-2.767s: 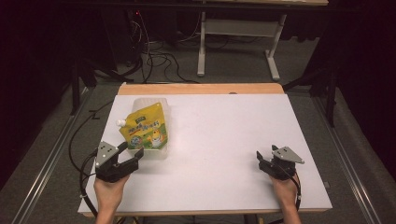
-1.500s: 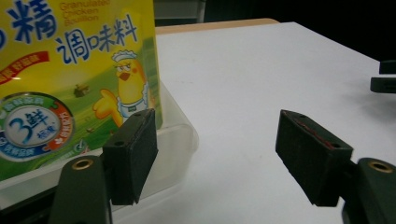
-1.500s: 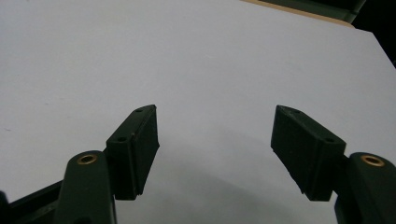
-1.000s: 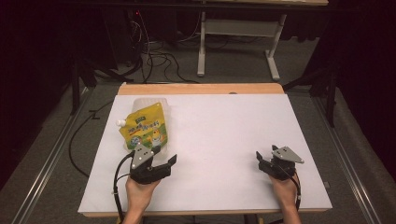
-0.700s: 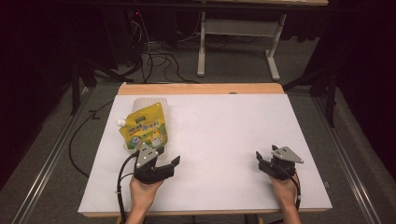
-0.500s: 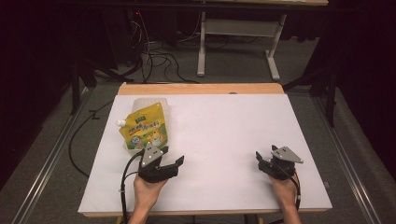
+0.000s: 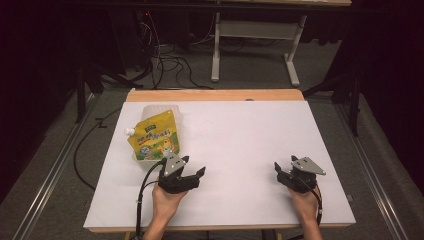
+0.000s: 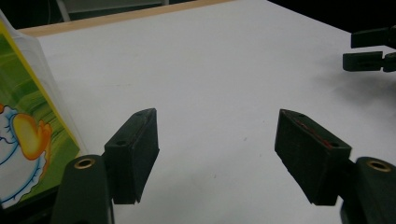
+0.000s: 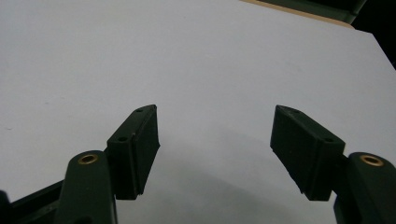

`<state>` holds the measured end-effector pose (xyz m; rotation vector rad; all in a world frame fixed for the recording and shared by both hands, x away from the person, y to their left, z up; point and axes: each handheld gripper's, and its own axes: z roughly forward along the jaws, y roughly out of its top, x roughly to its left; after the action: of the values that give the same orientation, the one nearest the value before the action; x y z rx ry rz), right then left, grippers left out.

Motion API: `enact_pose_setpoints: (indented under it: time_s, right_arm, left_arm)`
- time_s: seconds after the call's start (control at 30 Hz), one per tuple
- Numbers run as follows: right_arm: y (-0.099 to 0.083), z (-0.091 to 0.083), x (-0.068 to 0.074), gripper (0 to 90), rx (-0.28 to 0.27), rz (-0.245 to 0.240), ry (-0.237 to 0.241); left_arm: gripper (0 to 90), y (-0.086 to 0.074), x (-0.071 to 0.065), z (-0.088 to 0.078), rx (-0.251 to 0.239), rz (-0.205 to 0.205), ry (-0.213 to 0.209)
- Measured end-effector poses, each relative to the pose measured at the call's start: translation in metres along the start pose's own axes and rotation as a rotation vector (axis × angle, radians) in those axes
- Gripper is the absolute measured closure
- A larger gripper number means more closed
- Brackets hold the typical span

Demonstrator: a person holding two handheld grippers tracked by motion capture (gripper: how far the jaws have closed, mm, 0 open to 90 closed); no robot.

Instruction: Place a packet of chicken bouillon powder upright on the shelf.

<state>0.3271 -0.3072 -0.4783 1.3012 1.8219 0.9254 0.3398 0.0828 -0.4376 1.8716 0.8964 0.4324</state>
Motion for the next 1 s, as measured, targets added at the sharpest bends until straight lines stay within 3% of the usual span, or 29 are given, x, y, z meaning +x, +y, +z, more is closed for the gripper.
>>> enact_pose_setpoints:
  time_s: [0.33,1.0]
  right_arm:
    - [0.000,-0.001,-0.001,33.0,0.000,0.021,0.014]
    - [0.000,-0.002,0.000,32.6,-0.004,0.020,0.041]
  left_arm:
    - [30.7,0.000,-0.003,0.016,0.012,0.018,-0.016]
    - [32.7,-0.004,0.000,0.039,0.020,-0.002,-0.028]
